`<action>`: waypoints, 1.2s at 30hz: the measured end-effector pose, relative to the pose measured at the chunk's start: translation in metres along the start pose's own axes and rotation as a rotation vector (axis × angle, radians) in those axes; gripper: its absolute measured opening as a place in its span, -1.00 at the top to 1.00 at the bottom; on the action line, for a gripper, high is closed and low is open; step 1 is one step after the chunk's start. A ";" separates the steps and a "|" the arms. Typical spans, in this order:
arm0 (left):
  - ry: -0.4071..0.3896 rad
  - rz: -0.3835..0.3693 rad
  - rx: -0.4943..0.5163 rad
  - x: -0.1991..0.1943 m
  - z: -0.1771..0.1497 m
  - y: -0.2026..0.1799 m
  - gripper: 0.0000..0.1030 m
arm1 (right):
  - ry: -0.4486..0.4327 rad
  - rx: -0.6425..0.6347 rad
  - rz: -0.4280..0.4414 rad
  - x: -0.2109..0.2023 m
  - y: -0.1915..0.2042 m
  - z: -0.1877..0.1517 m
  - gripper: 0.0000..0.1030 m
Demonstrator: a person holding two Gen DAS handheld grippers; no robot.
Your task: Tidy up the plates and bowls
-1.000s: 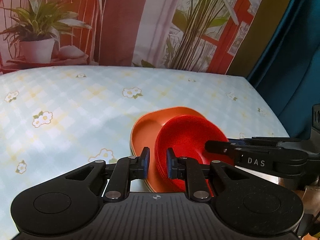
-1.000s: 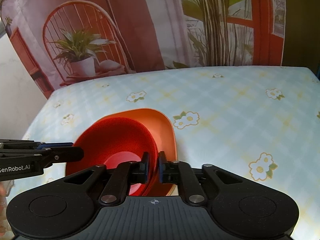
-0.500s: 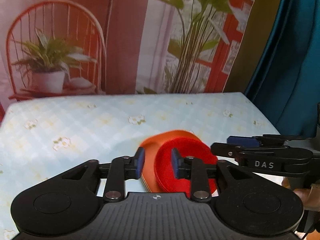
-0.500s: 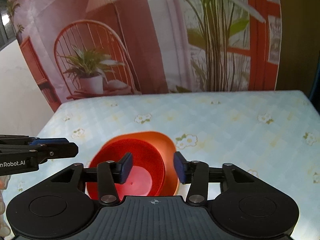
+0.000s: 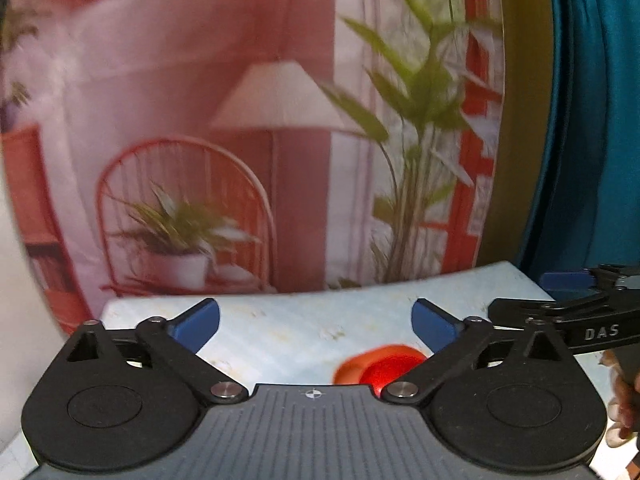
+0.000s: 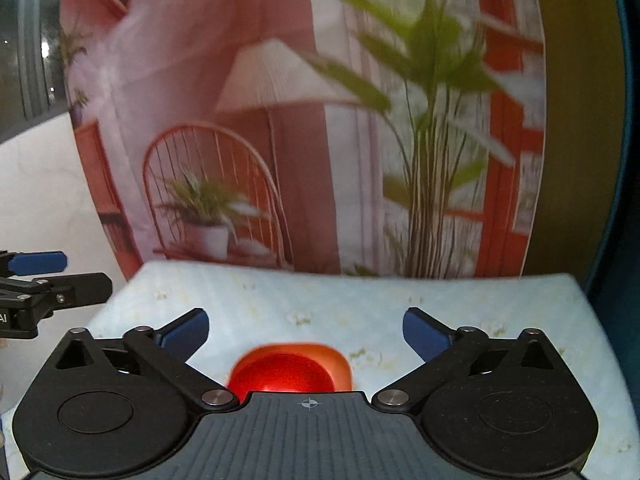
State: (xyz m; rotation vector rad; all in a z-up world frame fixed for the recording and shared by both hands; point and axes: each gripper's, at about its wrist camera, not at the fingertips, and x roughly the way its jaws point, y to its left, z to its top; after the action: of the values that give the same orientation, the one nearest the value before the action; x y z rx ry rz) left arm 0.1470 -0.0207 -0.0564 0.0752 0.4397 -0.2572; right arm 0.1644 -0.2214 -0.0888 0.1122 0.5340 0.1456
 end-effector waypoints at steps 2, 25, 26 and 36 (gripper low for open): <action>-0.018 0.025 0.000 -0.015 0.005 0.001 -1.00 | -0.024 -0.007 0.007 -0.015 0.007 0.006 -0.99; -0.137 0.082 -0.040 -0.138 0.012 -0.002 -1.00 | -0.186 -0.021 -0.048 -0.139 0.057 0.014 -0.99; -0.136 0.082 -0.039 -0.140 0.011 -0.003 -1.00 | -0.185 -0.019 -0.049 -0.141 0.057 0.012 -0.99; -0.124 0.071 -0.045 -0.138 0.010 0.000 -1.00 | -0.176 -0.017 -0.042 -0.147 0.055 0.009 -0.99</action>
State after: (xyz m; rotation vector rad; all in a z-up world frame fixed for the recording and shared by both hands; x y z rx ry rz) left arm 0.0307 0.0101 0.0115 0.0309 0.3191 -0.1808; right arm 0.0383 -0.1923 0.0000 0.0960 0.3590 0.0977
